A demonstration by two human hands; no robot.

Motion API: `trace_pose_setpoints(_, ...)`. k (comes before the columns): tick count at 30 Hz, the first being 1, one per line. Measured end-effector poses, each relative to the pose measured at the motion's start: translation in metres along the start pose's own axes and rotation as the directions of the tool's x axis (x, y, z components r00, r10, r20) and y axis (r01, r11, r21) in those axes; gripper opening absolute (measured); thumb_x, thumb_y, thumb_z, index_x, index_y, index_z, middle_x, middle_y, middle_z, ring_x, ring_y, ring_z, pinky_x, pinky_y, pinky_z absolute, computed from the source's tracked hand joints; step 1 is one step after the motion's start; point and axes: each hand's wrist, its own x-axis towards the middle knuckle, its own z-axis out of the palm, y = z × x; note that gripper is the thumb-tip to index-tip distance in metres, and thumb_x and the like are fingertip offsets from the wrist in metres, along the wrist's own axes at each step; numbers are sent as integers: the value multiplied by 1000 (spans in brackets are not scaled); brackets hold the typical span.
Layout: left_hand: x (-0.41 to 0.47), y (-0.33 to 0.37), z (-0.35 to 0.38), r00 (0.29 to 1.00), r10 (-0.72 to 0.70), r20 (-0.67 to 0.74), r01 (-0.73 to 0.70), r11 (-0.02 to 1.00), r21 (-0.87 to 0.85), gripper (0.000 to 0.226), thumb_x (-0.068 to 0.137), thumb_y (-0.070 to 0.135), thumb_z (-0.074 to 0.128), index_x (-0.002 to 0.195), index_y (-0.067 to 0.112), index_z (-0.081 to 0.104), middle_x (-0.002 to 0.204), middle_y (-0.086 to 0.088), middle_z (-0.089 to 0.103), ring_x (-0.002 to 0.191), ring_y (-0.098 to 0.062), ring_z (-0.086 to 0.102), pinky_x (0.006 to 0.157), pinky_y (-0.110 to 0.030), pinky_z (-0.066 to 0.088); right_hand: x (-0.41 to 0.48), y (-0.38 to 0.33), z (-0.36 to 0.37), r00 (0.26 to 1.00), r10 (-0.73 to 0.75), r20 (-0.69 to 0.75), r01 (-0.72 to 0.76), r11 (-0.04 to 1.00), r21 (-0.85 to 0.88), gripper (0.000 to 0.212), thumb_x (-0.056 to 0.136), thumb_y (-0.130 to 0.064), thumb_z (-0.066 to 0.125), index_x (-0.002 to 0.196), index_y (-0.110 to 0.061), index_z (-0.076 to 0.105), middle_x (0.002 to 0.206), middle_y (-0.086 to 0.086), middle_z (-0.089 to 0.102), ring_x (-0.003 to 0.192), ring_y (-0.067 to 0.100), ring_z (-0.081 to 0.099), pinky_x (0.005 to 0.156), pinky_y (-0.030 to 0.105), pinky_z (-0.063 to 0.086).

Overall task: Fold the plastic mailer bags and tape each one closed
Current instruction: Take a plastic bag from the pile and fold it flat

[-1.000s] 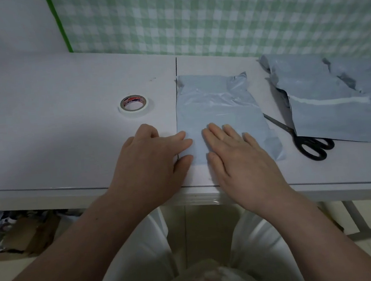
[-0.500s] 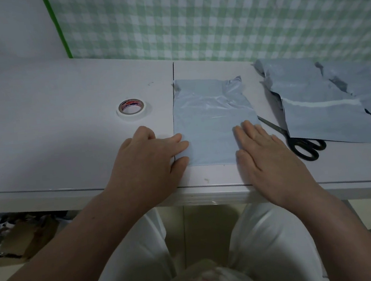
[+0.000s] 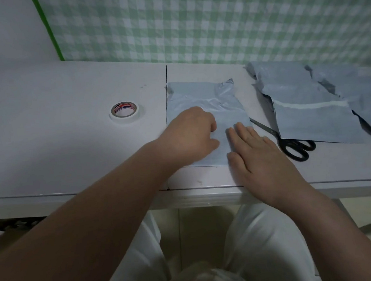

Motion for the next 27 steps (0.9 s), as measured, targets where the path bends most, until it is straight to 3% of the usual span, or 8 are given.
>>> trace_pose_setpoints(3,8,4,-3,996,-3,86,6,999,-34,33,86,26,64,116,13,60,119,-6,56,114,-19,49,91,-22,36,4,2,-13,999,-40,-34,42,997,69,57,91,-44,29,141,-17,34,140,1,43,133,25,37,103,37,33)
trace_pose_setpoints(7,13,4,-5,994,11,109,-4,998,-67,25,87,21,62,108,8,64,112,-4,60,111,-17,49,79,-17,31,24,11,-44,998,51,-46,-49,998,47,55,83,-20,63,136,-26,49,126,-2,61,116,23,53,96,35,41)
trace_pose_setpoints(9,14,5,-6,993,12,120,-4,998,-67,23,86,20,63,106,9,63,110,-2,59,108,-16,50,76,-17,32,37,12,-54,998,67,8,-67,997,41,53,80,-17,65,131,-28,53,118,-9,63,102,15,55,93,32,43)
trace_pose_setpoints(14,16,5,-7,988,8,152,5,996,-85,27,84,20,65,110,17,56,97,5,53,98,-15,52,69,-17,31,63,4,-70,976,-14,219,16,1000,-9,25,78,-14,66,99,-27,65,75,-16,57,66,3,50,56,10,36)
trace_pose_setpoints(17,16,5,-8,985,7,172,6,997,-73,32,85,22,64,116,17,57,89,7,47,86,-11,45,63,-16,26,68,-1,-72,958,-35,284,45,999,-30,13,76,-13,68,81,-25,63,77,-11,58,77,11,55,62,15,42)
trace_pose_setpoints(20,17,3,-7,983,17,185,-5,998,-60,14,85,24,64,99,24,62,88,10,44,97,-14,47,79,-18,31,71,-2,-70,956,-41,291,54,998,-35,21,74,-12,69,70,-28,54,81,-8,58,79,13,55,65,21,44)
trace_pose_setpoints(23,15,3,-7,982,17,189,-3,997,-75,16,83,24,65,75,32,53,89,11,51,104,-20,50,92,-35,43,72,-2,-69,957,-39,286,37,999,13,25,72,-12,69,78,-30,52,80,-13,56,75,7,52,63,21,43)
trace_pose_setpoints(27,16,3,-5,984,27,177,-6,993,-118,15,82,19,65,87,26,52,91,8,55,93,-16,54,84,-33,45,72,-3,-68,953,-50,297,52,999,1,17,74,-15,70,83,-24,59,69,-13,54,64,4,49,57,19,39)
